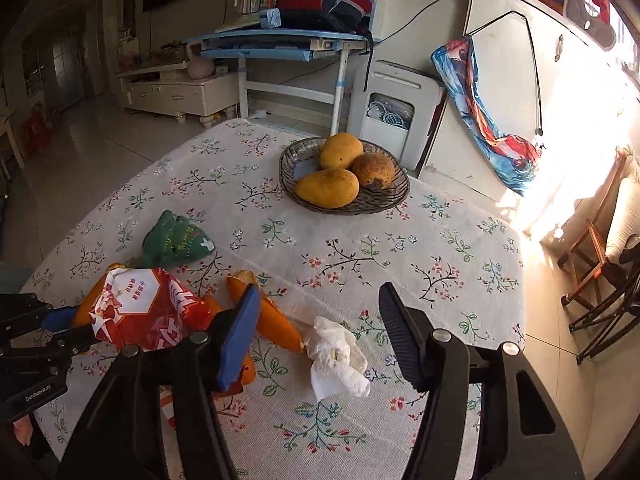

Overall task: Collect trash
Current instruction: 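Grasp an orange peel with the left tool while the right tool grasps another peel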

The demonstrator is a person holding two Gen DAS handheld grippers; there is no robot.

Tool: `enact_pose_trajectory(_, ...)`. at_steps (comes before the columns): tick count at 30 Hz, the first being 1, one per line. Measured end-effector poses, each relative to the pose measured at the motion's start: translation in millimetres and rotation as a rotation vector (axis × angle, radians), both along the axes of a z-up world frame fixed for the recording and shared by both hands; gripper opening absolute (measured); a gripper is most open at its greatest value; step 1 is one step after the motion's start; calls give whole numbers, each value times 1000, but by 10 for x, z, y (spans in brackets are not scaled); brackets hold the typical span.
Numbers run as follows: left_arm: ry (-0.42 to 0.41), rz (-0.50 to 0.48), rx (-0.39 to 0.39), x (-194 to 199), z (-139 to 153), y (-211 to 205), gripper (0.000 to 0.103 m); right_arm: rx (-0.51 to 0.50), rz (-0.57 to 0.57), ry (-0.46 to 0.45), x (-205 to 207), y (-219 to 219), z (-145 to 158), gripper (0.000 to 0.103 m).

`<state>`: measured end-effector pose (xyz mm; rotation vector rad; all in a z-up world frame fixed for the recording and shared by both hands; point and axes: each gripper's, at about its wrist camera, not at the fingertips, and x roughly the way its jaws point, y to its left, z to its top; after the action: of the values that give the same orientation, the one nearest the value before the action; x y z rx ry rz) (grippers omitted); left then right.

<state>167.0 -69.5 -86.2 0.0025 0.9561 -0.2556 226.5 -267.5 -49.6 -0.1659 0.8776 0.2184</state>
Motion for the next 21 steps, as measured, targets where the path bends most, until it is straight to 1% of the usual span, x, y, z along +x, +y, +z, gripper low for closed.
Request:
enact_pose_trajectory(1,2,-3,8,-12,3,10,22,8,24,30,44,14,-68,50)
enact_pose_trajectory(2,2,-4,16,-19,7,18,22,9,46,52,52,38,-115,49)
enact_pose_trajectory(4,7,1,16,-18,15,46,22,8,107,66,11,140,-124,49)
enact_pose_trajectory(6,13,4,5,-10,28,69,22,-46,149,61,-37,254,-139,49)
enact_pose_trajectory(8,15,5,2,-11,30,78,22,-58,157,80,-40,298,-178,46)
enact_pose_trajectory(10,19,4,-6,-29,26,90,22,-96,162,99,-45,358,-264,44)
enact_pose_trajectory(11,19,2,-9,-41,26,97,22,-98,160,96,-53,370,-274,41)
enact_pose_trajectory(12,18,1,-9,-54,27,107,22,-89,154,98,-52,366,-261,37)
enact_pose_trajectory(14,14,5,-17,-78,33,145,22,-76,140,90,-60,358,-222,23)
enact_pose_trajectory(17,14,17,-54,-91,53,239,22,-23,106,72,-64,318,-144,19)
enact_pose_trajectory(21,-19,29,-96,-121,138,331,22,121,52,5,-118,200,105,18)
